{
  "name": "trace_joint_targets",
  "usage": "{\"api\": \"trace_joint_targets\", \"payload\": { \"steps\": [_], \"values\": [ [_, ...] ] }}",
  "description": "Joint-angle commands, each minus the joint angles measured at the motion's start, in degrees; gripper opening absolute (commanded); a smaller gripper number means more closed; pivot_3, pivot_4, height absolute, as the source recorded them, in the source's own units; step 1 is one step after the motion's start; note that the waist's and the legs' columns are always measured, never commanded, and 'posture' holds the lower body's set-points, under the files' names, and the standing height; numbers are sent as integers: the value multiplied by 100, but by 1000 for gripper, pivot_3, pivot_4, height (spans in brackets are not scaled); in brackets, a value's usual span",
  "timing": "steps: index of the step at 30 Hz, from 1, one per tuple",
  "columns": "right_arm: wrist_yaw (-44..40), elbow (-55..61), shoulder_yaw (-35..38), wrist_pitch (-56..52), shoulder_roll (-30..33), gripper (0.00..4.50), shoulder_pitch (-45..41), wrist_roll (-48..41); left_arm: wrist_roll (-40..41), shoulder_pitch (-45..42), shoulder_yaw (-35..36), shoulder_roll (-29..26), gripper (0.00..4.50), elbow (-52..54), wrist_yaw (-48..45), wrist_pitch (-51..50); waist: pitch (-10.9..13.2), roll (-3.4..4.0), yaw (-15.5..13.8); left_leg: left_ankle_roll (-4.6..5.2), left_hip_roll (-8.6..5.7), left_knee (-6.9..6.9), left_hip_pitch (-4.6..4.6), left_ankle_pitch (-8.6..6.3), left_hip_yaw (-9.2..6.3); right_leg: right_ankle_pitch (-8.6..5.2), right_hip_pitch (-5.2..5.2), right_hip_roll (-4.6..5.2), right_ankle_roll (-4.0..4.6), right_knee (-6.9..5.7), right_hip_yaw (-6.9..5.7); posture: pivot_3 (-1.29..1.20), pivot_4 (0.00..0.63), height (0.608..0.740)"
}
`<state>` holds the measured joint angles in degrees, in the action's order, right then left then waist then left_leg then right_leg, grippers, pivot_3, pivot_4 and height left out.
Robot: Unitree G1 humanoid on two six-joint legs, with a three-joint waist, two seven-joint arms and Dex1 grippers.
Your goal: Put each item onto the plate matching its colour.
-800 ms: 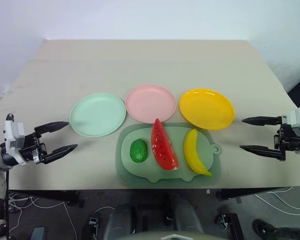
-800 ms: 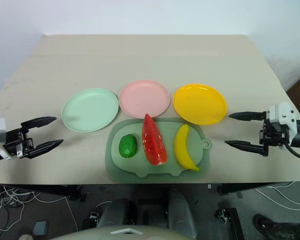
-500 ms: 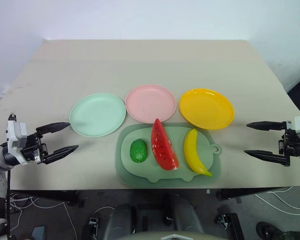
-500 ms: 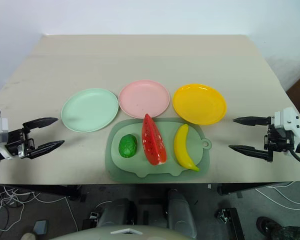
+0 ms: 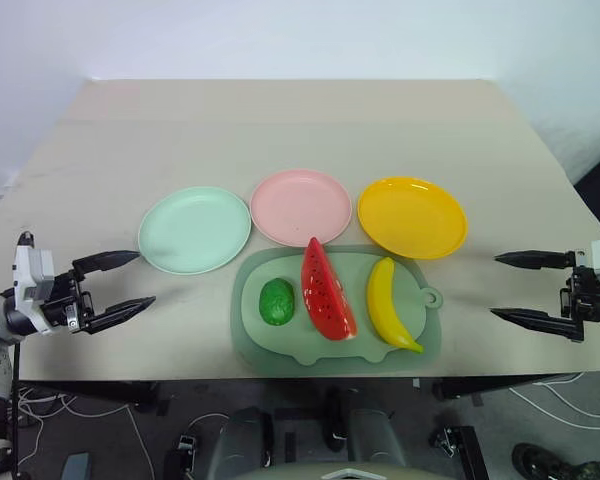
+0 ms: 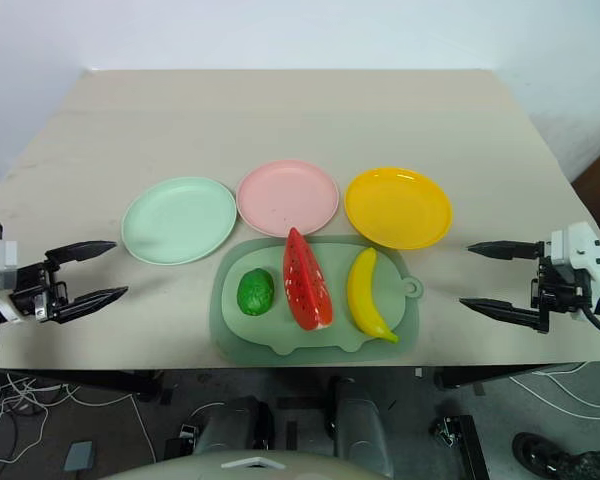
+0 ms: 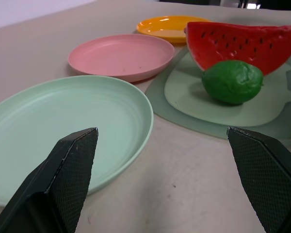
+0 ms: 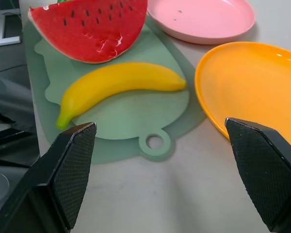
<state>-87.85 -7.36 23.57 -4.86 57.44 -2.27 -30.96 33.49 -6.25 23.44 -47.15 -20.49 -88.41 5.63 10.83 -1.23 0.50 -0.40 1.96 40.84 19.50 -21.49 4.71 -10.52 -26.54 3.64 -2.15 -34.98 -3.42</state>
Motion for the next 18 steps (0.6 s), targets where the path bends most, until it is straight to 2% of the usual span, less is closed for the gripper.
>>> {"api": "trace_joint_targets", "payload": {
  "steps": [1, 9, 14, 18],
  "values": [
    [170, 413, 297, -155, 12, 4500, 132, -213, -57, 173, 32, 1, 4471, 49, -73, 169, 0, 0, 1, 0, 0, 0, 0, 0, 1, 0, 0, 0, 0, 0, 0, 0, 150, 736],
    [338, 459, 86, -244, -76, 4500, -68, -251, 20, 468, 22, 6, 4471, 561, 11, 6, 0, 0, -3, 0, 2, 1, -1, 0, 0, -2, 1, 3, 3, 1, 1, 0, 150, 736],
    [1135, 1427, -193, -1138, -50, 4500, 16, -219, 91, 710, 52, 85, 4471, 1043, 113, -40, 0, 1, 1, 0, 6, 0, 4, 0, 1, -2, -6, 1, 2, 0, 2, 0, 150, 736],
    [2028, 2616, -663, -2731, 104, 4500, -59, -537, 20, 823, -154, 296, 4471, 1373, 163, 71, 0, 2, 0, -1, 7, 0, 4, -1, 2, -3, -7, 3, 5, 0, 5, 0, 150, 736]
  ]
}}
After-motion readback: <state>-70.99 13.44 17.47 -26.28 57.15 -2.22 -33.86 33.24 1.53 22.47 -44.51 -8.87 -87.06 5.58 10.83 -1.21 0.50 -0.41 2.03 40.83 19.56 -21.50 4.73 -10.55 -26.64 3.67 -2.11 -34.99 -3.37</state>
